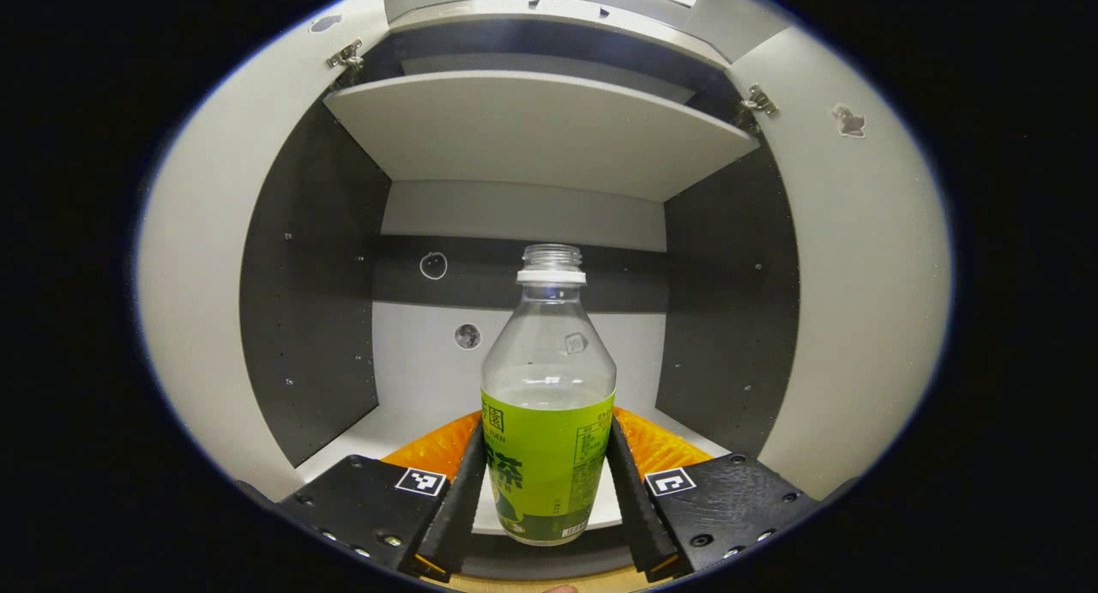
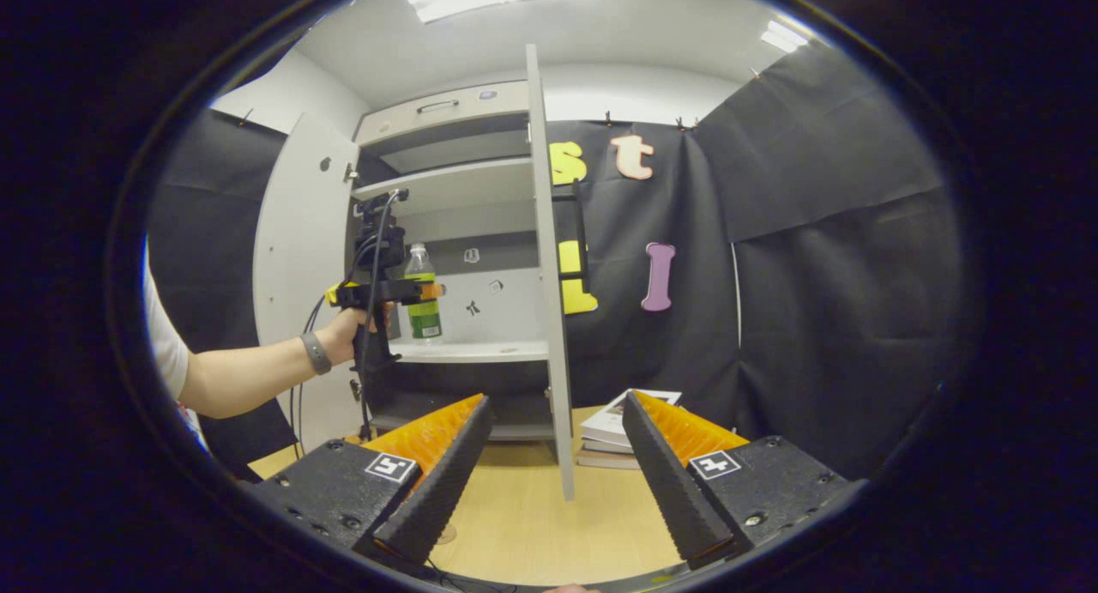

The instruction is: Grasp the bottle in the cabinet with the left hand and place it on the coaster, then close the right door with the right hand and the left door with the left hand.

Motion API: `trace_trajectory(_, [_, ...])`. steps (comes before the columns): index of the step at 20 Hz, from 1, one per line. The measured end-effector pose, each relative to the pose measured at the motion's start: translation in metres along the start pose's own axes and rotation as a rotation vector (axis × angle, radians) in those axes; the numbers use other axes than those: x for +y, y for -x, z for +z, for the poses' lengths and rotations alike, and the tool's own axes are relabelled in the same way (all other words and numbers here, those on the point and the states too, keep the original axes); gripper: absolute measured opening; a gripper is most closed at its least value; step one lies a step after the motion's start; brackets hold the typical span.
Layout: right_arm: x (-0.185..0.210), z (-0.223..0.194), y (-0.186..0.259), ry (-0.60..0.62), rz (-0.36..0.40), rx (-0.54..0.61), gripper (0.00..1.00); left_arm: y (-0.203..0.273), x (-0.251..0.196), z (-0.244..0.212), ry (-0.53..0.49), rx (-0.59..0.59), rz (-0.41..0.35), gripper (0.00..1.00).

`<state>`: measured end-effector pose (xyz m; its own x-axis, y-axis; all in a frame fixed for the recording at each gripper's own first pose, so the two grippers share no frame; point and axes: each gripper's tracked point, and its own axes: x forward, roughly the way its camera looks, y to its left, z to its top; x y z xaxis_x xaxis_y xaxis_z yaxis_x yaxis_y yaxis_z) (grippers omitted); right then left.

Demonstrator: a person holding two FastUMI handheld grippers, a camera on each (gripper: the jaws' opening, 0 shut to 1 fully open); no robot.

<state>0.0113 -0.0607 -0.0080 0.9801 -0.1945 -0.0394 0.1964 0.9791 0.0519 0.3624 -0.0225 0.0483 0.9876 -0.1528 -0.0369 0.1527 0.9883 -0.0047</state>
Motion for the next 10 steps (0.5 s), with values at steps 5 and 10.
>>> trace_trajectory(5, [0.013, 0.010, 0.000, 0.015, 0.087, -0.009, 1.00, 0.063, -0.011, 0.014, -0.013, -0.022, -0.017, 0.69])
trace_trajectory(10, [0.030, 0.016, 0.008, -0.005, 0.175, -0.019, 1.00, 0.138, -0.024, 0.010, -0.045, -0.048, -0.010, 0.69])
